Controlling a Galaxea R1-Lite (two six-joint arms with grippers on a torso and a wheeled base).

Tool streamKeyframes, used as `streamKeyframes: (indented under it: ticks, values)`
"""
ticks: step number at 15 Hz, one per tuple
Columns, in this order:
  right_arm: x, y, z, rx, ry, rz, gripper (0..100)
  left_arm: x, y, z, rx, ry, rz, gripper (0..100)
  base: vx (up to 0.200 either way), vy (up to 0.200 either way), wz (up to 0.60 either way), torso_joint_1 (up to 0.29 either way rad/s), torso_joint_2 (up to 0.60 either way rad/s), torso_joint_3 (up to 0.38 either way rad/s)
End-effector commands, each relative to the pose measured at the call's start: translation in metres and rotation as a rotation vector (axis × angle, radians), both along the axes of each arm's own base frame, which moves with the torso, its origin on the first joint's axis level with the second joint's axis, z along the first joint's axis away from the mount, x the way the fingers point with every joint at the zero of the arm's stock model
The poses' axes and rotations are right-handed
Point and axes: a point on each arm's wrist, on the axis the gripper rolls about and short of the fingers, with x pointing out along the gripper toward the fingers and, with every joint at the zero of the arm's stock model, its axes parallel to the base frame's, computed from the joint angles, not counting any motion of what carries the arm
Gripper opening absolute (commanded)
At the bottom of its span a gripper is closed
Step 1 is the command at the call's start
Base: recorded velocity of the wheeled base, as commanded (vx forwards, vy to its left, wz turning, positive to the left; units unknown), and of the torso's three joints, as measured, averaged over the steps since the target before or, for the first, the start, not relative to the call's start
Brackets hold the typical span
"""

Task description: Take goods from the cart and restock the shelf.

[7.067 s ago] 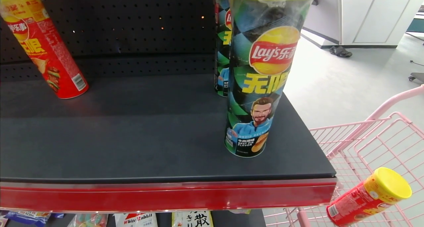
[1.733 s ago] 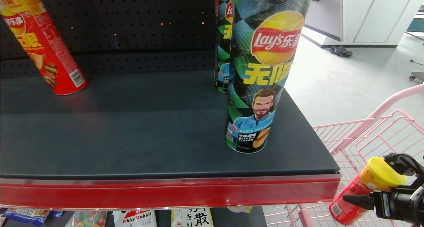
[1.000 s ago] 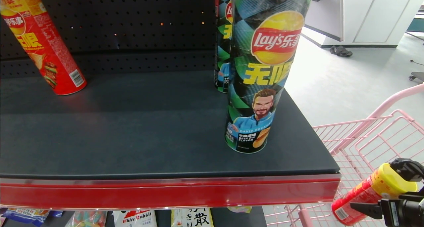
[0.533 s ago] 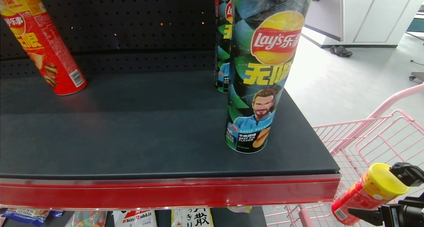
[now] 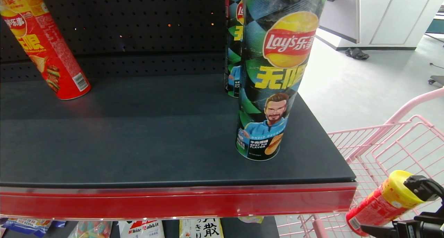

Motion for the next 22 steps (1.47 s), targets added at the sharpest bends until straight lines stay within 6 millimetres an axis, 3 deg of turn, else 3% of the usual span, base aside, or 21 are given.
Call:
streamKeyframes:
  ticks: [1,9,14,22]
  values:
    - [0.002,-0.004,0.000,-0.028,0.004,-0.039,100,0.000,0.000,0.000,0.000,-0.001,0.002,100,0.000,0.000,0.00,0.000,0.00,0.000]
    - [0.003,-0.014,0.002,-0.121,0.004,-0.102,100,0.000,0.000,0.000,0.000,-0.001,0.000,100,0.000,0.000,0.00,0.000,0.00,0.000]
    - [0.037,-0.026,0.012,-0.131,-0.025,-0.111,100,0.000,0.000,0.000,0.000,-0.001,0.002,100,0.000,0.000,0.00,0.000,0.00,0.000]
    - [0.049,-0.033,0.006,-0.112,0.008,-0.115,100,0.000,0.000,0.000,0.000,-0.001,0.000,100,0.000,0.000,0.00,0.000,0.00,0.000]
